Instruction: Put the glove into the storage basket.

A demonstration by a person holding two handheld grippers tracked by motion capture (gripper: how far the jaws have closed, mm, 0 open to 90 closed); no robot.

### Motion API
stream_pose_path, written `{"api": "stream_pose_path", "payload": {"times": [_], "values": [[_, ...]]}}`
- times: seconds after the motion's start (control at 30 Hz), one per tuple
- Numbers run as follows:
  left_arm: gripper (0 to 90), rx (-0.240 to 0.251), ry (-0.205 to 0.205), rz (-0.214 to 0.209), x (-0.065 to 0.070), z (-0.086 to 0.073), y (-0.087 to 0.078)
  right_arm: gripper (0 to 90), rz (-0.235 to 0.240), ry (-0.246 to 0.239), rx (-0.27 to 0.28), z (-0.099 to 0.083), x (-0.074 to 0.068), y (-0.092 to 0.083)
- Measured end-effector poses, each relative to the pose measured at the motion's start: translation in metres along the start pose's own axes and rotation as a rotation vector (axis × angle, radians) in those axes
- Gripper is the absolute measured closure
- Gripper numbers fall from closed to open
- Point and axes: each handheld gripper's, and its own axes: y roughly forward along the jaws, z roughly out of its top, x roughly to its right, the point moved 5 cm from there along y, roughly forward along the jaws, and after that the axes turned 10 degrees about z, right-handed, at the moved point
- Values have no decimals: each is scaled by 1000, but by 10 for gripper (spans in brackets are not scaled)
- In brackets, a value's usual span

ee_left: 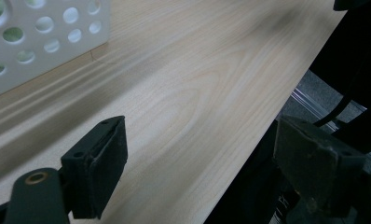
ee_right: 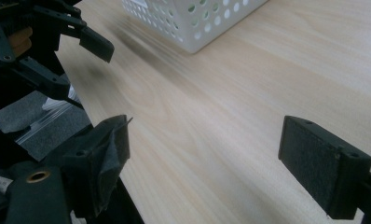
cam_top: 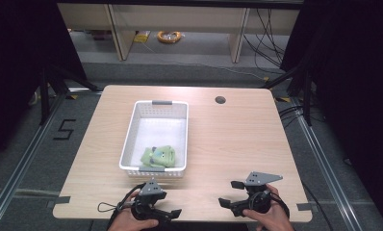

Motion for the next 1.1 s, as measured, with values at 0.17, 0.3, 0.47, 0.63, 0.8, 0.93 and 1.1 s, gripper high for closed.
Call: {"api": "stream_pose_path", "payload": {"times": [0.17,0.3,0.47,0.63,0.8,0.93,1.1], "values": [[167,1,-5,10,-2,-5,0,171,-22,-33,-18,-8,4,0],[159,2,6,12,-2,-8,0,171,-25,-5,-22,-14,1,-1],[159,9,57,45,-2,-11,-2,171,-61,-23,-51,-23,0,-1],[159,18,52,45,-1,-14,-6,171,-61,-59,-59,-30,-1,-3],[159,15,65,48,0,-16,-5,172,-53,-75,-73,-32,-1,-1],[159,14,65,47,0,-16,-6,172,-52,-71,-76,-33,-2,0],[159,11,69,52,-1,-16,-5,172,-55,-87,-91,-33,-1,0]]}}
